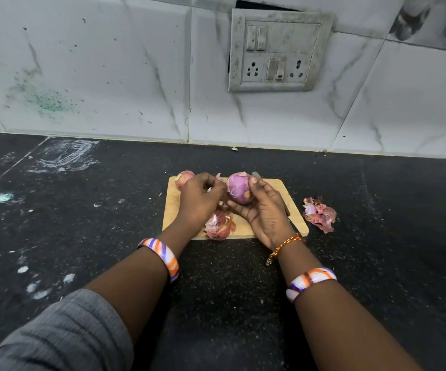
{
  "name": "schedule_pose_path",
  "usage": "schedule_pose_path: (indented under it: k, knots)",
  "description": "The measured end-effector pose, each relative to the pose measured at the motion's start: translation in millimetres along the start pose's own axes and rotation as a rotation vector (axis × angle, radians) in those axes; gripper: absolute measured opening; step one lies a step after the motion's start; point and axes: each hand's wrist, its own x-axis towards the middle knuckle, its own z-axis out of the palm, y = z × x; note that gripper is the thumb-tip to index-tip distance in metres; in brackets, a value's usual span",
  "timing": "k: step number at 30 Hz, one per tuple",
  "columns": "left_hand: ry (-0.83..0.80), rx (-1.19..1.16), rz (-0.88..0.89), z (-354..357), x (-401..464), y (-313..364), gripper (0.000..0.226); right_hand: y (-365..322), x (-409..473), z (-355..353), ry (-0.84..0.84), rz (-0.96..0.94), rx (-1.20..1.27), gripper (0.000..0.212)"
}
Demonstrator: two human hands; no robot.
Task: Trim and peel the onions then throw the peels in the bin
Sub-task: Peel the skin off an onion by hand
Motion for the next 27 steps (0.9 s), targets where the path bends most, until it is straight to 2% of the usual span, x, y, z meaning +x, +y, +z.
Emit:
schedule_pose_path:
  k: [2,5,11,14,16,21,25,27]
  knots:
    - [-0.049,-0.073,-0.018,0.1,0.0,-0.2,0.011,0.1,-0.3,0.0,0.002,-0.005,0.022,0.008]
    - [-0.104,-0.082,-0.015,0.2,-1.3,-2.2,0.019,-0.7,-1.7,-0.2,-0.006,0.003,0.029,0.009]
    - [-0.032,-0.09,-0.022,-0.2,-2.5,2.0,0.01,-2.7,-4.3,1.7,-0.019,0.006,-0.031,0.01]
    - [0.016,0.006,0.0,0.7,-4.3,4.4,0.004,-1.6,-3.7,1.8,-0.01,-0.01,-0.101,0.025]
    - [0.035,0.05,0.011,0.4,-4.6,4.8,0.0,-0.7,-3.2,1.7,-0.015,-0.023,-0.149,0.026]
    - [0.046,0.186,0.063,-1.0,-4.4,4.7,0.008,2.1,-0.1,0.1,-0.018,-0.041,-0.239,0.021]
    - [0.042,0.169,0.015,-1.5,0.0,0.7,0.011,-0.1,0.1,1.9,-0.002,-0.013,-0.241,0.03]
    - [0.068,0.099,-0.027,-0.9,2.1,-1.7,0.019,-1.5,-0.1,2.0,0.008,0.007,-0.189,0.026]
